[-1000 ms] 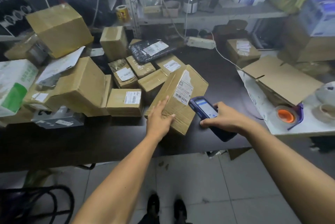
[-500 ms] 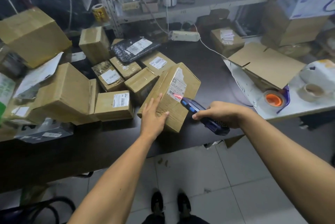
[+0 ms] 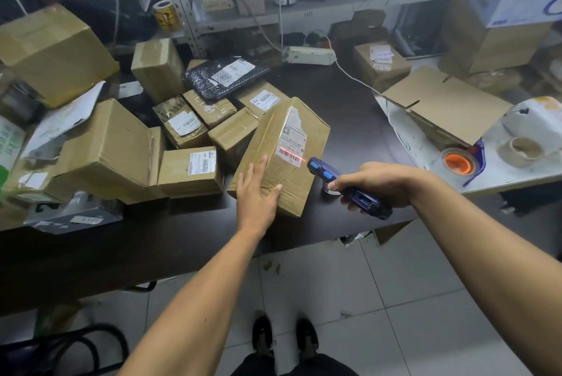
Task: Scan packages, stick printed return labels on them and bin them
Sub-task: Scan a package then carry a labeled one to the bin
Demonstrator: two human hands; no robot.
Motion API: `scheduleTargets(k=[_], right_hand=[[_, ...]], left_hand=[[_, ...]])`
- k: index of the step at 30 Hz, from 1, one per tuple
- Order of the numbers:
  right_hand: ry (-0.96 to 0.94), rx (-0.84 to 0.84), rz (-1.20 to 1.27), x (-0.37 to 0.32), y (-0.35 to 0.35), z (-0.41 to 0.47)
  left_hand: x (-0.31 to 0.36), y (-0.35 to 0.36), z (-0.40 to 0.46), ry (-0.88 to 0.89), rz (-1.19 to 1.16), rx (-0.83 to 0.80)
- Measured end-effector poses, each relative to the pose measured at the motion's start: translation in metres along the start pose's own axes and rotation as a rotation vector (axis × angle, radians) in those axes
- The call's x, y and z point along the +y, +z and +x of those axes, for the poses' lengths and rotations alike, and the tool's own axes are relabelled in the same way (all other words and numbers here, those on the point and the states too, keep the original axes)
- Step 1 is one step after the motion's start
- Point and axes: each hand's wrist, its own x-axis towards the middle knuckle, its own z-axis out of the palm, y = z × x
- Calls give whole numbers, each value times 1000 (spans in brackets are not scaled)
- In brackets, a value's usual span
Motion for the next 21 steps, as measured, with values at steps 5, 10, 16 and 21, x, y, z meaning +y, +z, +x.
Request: scheduleTargets(k=[5,10,16,21], right_hand=[[-14,-20,-40,-3,2,-4],[-36,-27,-140,-5,4,-7],[-83,105,-490,-6,14,-17],[-135,133,-616,-9,22,-21]], left_hand=[[-5,4,-12,-1,-45,64],[-13,12,-27,8,-91,120],[-19,21,-42,11,-158,201],[-23,20,-48,-13,-183,266]])
